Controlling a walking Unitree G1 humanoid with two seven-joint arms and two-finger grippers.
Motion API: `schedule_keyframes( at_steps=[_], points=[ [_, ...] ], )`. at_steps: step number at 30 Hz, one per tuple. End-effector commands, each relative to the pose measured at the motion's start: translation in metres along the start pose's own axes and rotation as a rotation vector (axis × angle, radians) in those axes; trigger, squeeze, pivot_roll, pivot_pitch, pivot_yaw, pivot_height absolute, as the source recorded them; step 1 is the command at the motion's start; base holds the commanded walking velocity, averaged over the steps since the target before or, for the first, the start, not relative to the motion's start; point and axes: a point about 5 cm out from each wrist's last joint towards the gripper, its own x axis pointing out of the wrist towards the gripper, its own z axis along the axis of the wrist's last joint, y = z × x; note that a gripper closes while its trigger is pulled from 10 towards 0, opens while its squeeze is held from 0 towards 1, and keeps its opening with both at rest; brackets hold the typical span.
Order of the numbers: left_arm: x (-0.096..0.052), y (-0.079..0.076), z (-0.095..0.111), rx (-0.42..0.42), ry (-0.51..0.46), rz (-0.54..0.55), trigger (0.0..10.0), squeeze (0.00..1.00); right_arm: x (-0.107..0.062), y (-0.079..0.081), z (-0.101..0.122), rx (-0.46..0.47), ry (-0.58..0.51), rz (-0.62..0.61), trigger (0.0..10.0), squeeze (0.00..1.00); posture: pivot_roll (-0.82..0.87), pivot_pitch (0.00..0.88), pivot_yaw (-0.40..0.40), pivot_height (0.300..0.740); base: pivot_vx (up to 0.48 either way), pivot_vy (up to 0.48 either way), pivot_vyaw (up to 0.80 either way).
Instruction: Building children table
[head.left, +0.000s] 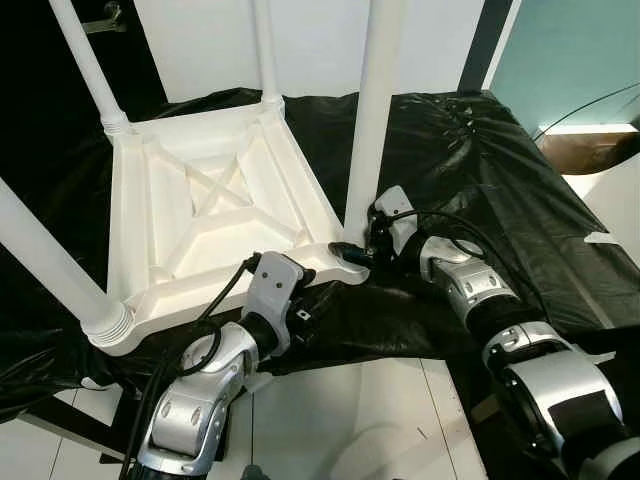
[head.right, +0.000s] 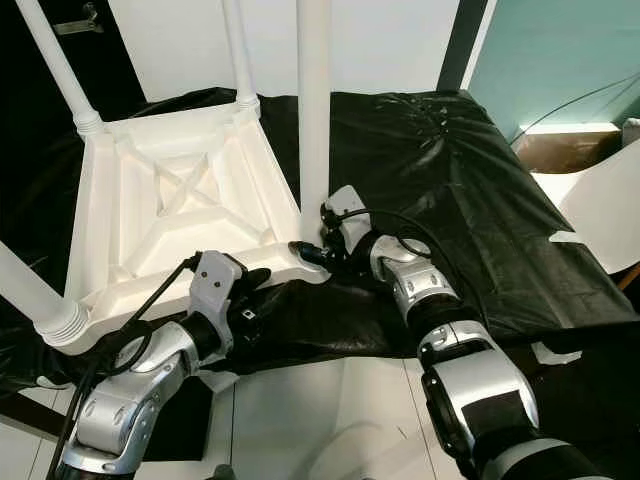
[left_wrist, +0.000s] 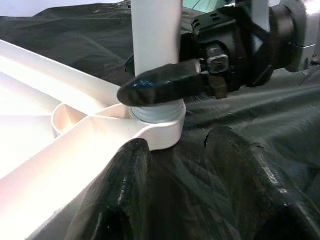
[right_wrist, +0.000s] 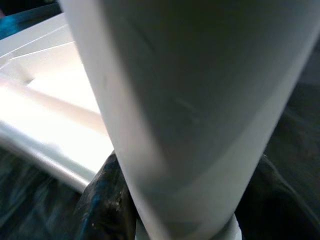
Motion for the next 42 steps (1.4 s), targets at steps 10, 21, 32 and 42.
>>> schedule_keyframes(
  at_steps=[10, 21, 32, 42],
  points=[
    [-0.001, -0.004, -0.001, 0.002, 0.005, 0.015, 10.0, 0.00, -0.002, 0.015, -0.025, 0.117, 0.078, -0.352, 10.0, 0.00, 0.08, 0.006, -0.046, 0.740, 0.000, 0.000, 0.00],
    [-0.001, -0.005, 0.000, -0.006, 0.002, 0.017, 10.0, 0.00, -0.006, 0.031, -0.029, 0.234, 0.049, -0.632, 10.0, 0.00, 0.08, 0.014, -0.051, 0.740, 0.000, 0.000, 0.00],
    [0.000, -0.005, 0.000, -0.006, 0.002, 0.019, 10.0, 0.00, -0.010, 0.035, -0.020, 0.235, 0.038, -0.659, 10.0, 0.00, 0.08, 0.024, -0.054, 0.740, 0.000, 0.000, 0.00],
    [-0.002, -0.003, 0.000, -0.008, 0.002, 0.027, 10.0, 0.00, -0.017, 0.032, -0.006, 0.198, -0.064, -0.575, 10.0, 1.00, 0.08, 0.033, -0.048, 0.740, 0.000, 0.000, 0.00]
  ],
)
